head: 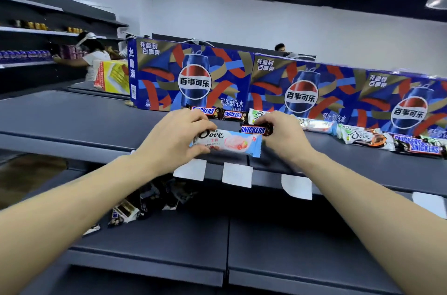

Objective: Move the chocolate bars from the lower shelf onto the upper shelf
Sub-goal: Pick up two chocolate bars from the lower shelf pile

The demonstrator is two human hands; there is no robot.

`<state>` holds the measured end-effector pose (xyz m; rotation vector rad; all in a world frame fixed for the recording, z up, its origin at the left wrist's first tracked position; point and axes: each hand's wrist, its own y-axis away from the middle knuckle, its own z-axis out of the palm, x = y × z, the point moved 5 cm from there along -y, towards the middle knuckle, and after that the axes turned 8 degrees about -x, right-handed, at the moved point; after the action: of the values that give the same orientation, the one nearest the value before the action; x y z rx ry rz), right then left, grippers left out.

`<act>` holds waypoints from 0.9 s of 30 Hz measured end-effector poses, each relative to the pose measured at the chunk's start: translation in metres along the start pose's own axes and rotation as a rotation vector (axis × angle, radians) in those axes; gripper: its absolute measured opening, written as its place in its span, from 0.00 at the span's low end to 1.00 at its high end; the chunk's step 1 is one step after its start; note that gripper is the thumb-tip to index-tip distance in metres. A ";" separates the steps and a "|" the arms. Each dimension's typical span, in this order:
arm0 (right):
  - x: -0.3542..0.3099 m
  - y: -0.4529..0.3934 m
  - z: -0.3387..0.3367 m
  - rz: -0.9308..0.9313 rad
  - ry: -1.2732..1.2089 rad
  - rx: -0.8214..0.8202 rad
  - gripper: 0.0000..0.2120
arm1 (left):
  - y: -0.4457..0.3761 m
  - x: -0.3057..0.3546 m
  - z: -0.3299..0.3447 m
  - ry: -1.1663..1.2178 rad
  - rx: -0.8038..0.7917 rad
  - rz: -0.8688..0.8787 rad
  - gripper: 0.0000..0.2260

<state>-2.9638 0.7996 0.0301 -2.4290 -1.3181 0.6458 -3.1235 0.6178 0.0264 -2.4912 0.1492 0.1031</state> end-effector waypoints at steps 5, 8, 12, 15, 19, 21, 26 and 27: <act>0.008 -0.041 0.029 0.054 0.014 -0.055 0.13 | -0.017 -0.035 0.018 0.006 -0.040 0.009 0.20; 0.010 -0.060 0.041 0.064 0.011 -0.085 0.13 | -0.025 -0.050 0.027 -0.004 -0.054 0.013 0.20; 0.017 -0.084 0.057 0.069 0.028 -0.120 0.14 | -0.036 -0.067 0.039 -0.034 -0.087 -0.009 0.19; 0.024 -0.099 0.065 0.076 0.014 -0.111 0.14 | -0.043 -0.077 0.048 -0.047 -0.108 -0.041 0.19; 0.032 -0.112 0.070 0.075 0.011 -0.085 0.15 | -0.052 -0.081 0.057 -0.052 -0.127 -0.063 0.19; 0.035 -0.117 0.072 0.067 0.006 -0.075 0.16 | -0.055 -0.082 0.060 -0.052 -0.126 -0.072 0.19; 0.036 -0.122 0.072 0.034 0.005 -0.093 0.16 | -0.064 -0.083 0.063 -0.027 -0.124 -0.081 0.18; 0.036 -0.122 0.071 0.023 0.008 -0.099 0.16 | -0.065 -0.083 0.062 -0.025 -0.121 -0.082 0.17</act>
<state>-3.0704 0.8990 0.0170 -2.5259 -1.3507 0.5898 -3.1990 0.7139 0.0244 -2.6115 0.0304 0.1120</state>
